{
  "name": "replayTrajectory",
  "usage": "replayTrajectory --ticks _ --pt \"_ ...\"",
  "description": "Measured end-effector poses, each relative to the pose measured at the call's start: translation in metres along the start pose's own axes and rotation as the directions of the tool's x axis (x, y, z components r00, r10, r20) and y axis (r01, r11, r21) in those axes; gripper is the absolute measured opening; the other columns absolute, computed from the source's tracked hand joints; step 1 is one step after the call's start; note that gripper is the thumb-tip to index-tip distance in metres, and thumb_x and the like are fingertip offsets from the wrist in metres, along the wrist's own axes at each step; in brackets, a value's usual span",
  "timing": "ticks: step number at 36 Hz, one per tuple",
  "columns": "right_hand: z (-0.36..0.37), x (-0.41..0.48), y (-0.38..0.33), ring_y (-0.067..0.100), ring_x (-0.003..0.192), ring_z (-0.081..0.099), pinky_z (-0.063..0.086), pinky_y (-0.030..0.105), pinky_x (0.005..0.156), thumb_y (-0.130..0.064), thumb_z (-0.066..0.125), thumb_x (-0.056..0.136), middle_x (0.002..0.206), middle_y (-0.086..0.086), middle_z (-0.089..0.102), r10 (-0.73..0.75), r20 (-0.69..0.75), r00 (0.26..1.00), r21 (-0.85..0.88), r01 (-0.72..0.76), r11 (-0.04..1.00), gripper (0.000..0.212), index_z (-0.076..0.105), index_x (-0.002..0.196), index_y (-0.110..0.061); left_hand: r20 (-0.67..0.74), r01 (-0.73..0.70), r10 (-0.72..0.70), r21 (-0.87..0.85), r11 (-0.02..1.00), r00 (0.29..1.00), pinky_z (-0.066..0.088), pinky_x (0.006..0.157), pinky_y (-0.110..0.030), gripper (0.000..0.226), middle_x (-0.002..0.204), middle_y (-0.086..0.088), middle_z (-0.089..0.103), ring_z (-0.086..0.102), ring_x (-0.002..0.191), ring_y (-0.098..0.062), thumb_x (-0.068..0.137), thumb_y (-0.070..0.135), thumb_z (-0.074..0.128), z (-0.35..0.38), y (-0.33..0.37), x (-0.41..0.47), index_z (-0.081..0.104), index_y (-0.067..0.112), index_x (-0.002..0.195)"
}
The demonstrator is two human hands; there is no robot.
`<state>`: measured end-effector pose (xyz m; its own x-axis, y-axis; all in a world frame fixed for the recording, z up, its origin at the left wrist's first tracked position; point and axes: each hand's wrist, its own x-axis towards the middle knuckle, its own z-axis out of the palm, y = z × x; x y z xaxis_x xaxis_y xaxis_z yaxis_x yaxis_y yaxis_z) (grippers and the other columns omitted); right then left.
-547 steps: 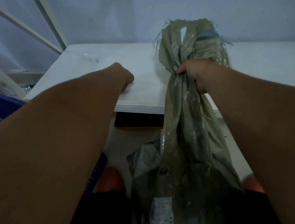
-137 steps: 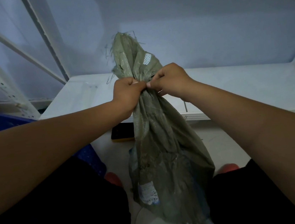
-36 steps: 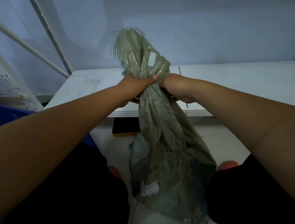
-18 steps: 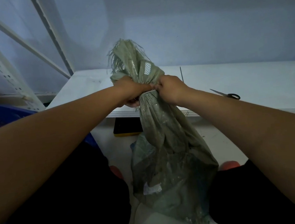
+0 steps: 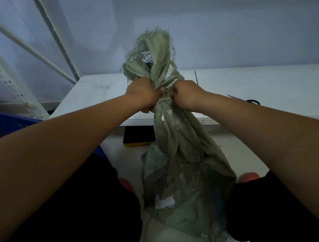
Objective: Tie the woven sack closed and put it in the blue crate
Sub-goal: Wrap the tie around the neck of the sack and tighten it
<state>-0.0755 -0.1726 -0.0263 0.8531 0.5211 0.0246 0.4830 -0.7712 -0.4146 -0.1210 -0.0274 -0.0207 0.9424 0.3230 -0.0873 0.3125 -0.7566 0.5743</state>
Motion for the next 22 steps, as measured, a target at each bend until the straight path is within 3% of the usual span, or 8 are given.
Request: replayTrajectory --ticks 4,7,10,15,18,22 --pt "0.000 -0.001 0.000 0.023 0.088 0.047 0.033 0.026 0.073 -0.014 0.044 0.103 0.101 0.013 0.056 -0.018 -0.008 1.000 0.003 0.018 1.000 0.026 0.066 0.110 -0.002 0.160 0.067 -0.041 -0.162 0.985 0.986 0.062 0.053 -0.042 0.057 0.084 -0.027 0.073 0.072 0.063 -0.036 0.104 0.049 0.039 0.004 0.009 -0.004 0.060 -0.003 0.113" --pt "0.001 0.000 0.003 0.029 0.090 0.056 0.038 0.029 0.073 -0.012 0.047 0.099 0.106 0.020 0.064 -0.028 -0.003 1.000 0.019 0.028 0.999 0.021 0.065 0.099 -0.003 0.247 0.114 -0.047 -0.264 0.958 0.968 0.062 0.056 -0.047 0.062 0.087 -0.027 0.072 0.071 0.054 -0.030 0.104 0.055 0.028 0.005 0.011 -0.008 0.055 0.001 0.116" --pt "-0.001 0.000 0.007 0.032 0.094 0.061 0.041 0.030 0.072 -0.010 0.051 0.095 0.103 0.020 0.068 -0.043 0.006 0.999 0.020 0.043 0.999 0.016 0.065 0.089 -0.004 0.333 0.180 -0.066 -0.323 0.929 0.941 0.062 0.067 -0.053 0.066 0.091 -0.025 0.073 0.074 0.067 -0.034 0.102 0.061 0.021 0.007 0.008 -0.010 0.054 0.006 0.120" --pt "-0.001 -0.001 0.010 0.028 0.086 0.058 0.041 0.029 0.071 -0.010 0.056 0.095 0.101 0.019 0.070 -0.051 0.030 0.998 -0.033 0.052 0.998 0.020 0.073 0.097 -0.001 0.452 0.325 -0.126 -0.395 0.859 0.883 0.059 0.081 -0.058 0.080 0.107 -0.032 0.069 0.073 0.088 -0.044 0.099 0.067 0.015 0.009 0.007 -0.009 0.053 0.002 0.126" --pt "0.000 0.000 0.011 0.027 0.084 0.057 0.041 0.029 0.071 -0.010 0.056 0.096 0.101 0.018 0.069 -0.069 0.016 0.997 -0.078 0.070 0.995 0.018 0.072 0.098 -0.002 0.424 0.336 -0.133 -0.451 0.827 0.896 0.056 0.084 -0.062 0.072 0.106 -0.026 0.068 0.072 0.083 -0.039 0.101 0.064 0.017 0.010 0.010 -0.010 0.052 0.007 0.128" --pt "-0.002 0.000 0.013 0.030 0.088 0.056 0.037 0.029 0.071 -0.007 0.053 0.095 0.102 0.018 0.065 -0.094 -0.013 0.995 -0.111 0.092 0.990 0.012 0.064 0.091 -0.007 0.250 0.295 -0.183 -0.549 0.782 0.951 0.054 0.088 -0.062 0.062 0.109 -0.012 0.067 0.068 0.085 -0.030 0.102 0.061 0.024 0.009 0.014 -0.003 0.046 0.018 0.141"
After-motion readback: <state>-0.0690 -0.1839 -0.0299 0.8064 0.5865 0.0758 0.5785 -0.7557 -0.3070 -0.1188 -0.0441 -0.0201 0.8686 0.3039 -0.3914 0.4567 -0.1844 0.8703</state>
